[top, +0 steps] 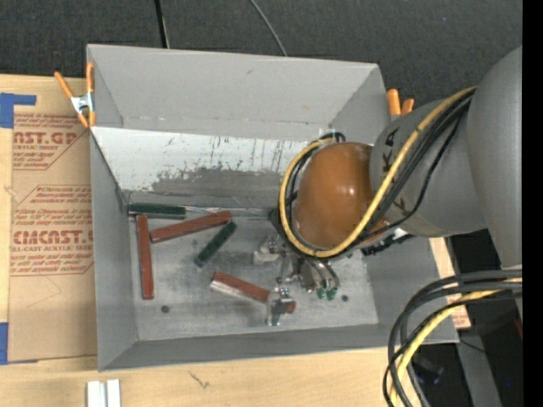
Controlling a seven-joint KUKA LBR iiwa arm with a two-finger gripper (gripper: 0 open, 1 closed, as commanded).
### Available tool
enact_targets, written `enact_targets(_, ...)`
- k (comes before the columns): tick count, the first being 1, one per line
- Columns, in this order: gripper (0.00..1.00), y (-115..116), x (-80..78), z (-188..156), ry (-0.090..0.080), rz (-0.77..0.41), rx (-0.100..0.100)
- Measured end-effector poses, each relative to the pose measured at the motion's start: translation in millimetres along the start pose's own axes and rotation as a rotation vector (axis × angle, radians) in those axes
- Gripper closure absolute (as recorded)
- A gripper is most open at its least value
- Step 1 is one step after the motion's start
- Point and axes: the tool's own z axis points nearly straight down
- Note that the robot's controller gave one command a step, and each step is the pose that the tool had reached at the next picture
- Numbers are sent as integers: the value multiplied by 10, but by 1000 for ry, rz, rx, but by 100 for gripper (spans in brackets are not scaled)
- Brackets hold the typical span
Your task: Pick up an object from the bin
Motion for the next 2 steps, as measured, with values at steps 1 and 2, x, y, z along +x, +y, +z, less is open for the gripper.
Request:
enact_targets(1,0,-77,105,310,-13,-14,-3)
enact_targets(2,100,296,118,283,-12,-36,0)
